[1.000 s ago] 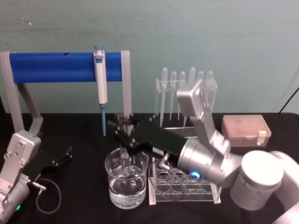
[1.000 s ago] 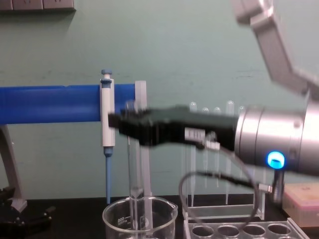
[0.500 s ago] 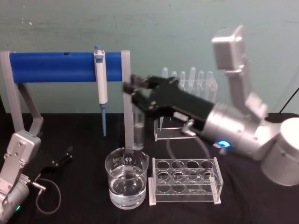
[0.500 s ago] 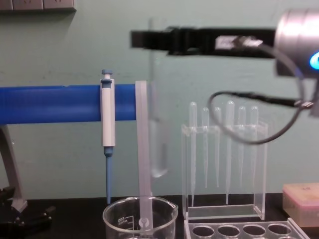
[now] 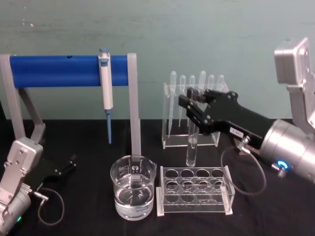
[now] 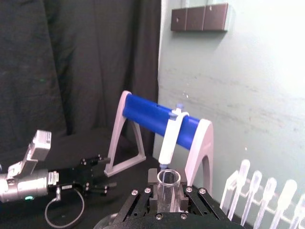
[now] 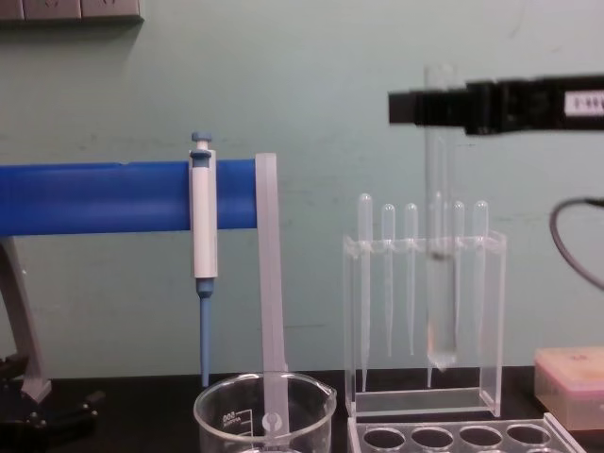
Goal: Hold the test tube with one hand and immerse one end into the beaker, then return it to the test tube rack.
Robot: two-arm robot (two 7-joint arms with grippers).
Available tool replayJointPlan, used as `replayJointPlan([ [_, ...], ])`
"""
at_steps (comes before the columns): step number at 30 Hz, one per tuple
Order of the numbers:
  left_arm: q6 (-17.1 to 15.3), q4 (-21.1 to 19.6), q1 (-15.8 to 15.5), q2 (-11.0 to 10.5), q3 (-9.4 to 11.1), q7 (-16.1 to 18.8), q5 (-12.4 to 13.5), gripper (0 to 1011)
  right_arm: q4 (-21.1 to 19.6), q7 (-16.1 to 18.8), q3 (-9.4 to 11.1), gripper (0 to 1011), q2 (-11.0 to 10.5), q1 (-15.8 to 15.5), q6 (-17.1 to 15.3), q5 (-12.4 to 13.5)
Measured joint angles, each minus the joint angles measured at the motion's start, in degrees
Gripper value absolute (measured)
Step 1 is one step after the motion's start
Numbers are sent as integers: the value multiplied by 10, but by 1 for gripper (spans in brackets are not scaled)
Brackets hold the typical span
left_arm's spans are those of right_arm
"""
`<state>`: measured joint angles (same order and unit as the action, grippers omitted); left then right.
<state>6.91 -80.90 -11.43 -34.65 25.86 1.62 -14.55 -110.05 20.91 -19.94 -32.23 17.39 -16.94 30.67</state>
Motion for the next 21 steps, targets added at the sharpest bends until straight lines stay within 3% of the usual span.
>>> replayJointPlan([
  [8,0,0,0,0,0,0,0,1000,15,-15,-6,224,-1,-27,14,3],
  [21,0,0,0,0,0,0,0,1000,40,-20,-17,224,12,-26,15,-3],
])
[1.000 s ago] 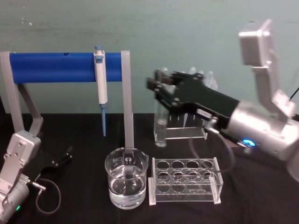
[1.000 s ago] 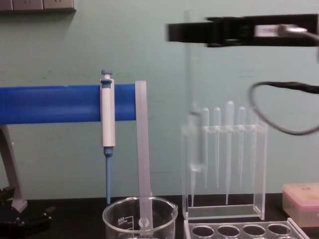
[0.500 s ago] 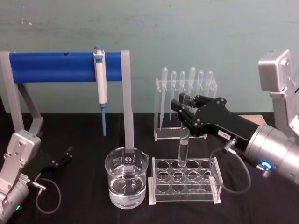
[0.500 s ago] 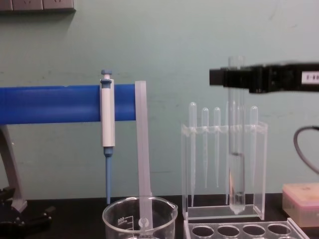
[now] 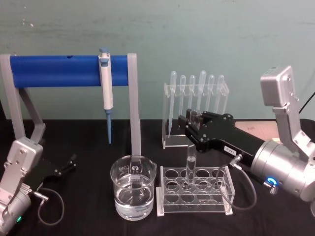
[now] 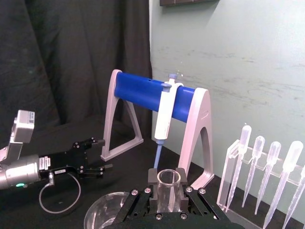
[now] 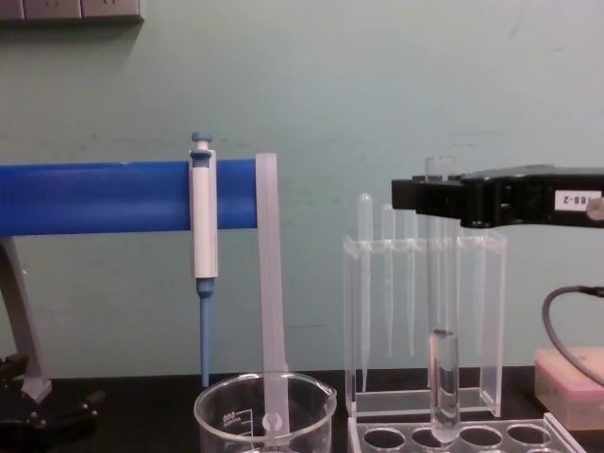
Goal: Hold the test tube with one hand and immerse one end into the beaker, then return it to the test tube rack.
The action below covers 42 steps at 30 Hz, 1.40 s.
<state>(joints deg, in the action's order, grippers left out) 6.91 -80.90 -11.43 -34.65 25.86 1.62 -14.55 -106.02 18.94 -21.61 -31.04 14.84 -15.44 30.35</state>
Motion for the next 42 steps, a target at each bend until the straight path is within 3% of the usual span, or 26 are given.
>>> replayJointPlan([
  [42,0,0,0,0,0,0,0,1000,67,5,-12,224,28,9,15,-19],
])
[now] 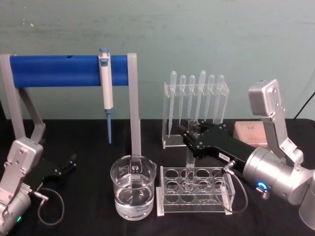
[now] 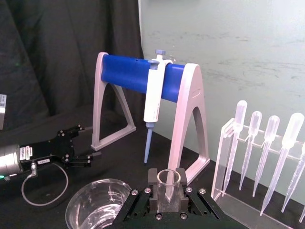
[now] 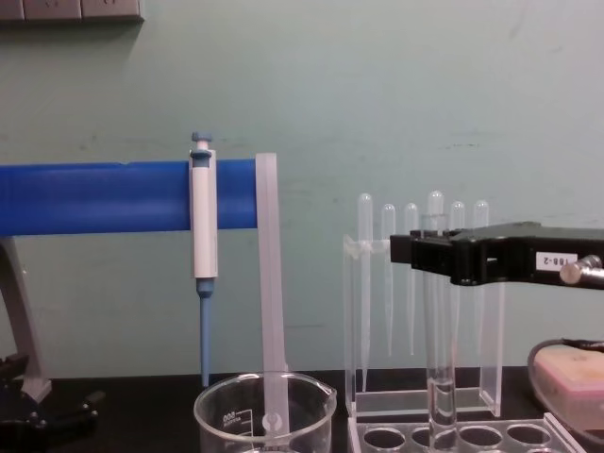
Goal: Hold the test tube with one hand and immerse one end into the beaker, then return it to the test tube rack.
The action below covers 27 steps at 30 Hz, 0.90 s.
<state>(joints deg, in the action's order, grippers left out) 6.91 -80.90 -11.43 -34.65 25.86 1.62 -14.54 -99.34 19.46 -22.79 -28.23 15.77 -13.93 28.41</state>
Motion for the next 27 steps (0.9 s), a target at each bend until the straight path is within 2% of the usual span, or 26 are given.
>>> replayJointPlan([
  [21,0,0,0,0,0,0,0,1000,20,5,-7,224,11,-12,14,-19],
  [27,0,0,0,0,0,0,0,1000,21,6,-15,224,9,-9,10,-42],
])
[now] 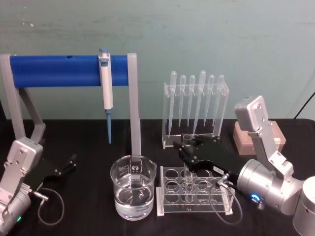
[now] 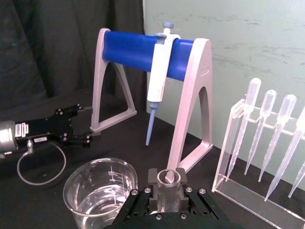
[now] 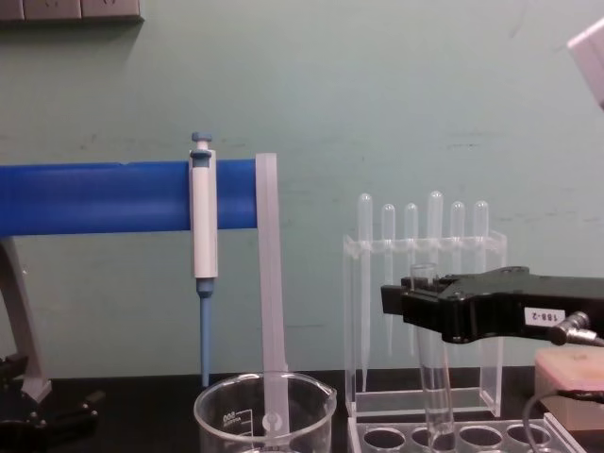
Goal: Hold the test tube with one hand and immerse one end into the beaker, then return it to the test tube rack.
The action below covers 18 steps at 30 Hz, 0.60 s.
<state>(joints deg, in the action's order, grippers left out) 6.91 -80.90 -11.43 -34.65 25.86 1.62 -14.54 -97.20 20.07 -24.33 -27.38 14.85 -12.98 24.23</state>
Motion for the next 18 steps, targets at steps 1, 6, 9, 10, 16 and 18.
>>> replayJointPlan([
  [1,0,0,0,0,0,0,0,1000,0,1,-1,224,0,0,-1,-2],
  [6,0,0,0,0,0,0,0,1000,0,3,-2,224,1,1,-5,-14],
  [9,0,0,0,0,0,0,0,1000,1,5,-3,224,2,1,-6,-18],
  [10,0,0,0,0,0,0,0,1000,1,6,-3,224,2,1,-7,-20],
  [16,0,0,0,0,0,0,0,1000,3,9,-4,224,5,1,-8,-27],
  [18,0,0,0,0,0,0,0,1000,5,11,-5,224,6,2,-9,-30],
])
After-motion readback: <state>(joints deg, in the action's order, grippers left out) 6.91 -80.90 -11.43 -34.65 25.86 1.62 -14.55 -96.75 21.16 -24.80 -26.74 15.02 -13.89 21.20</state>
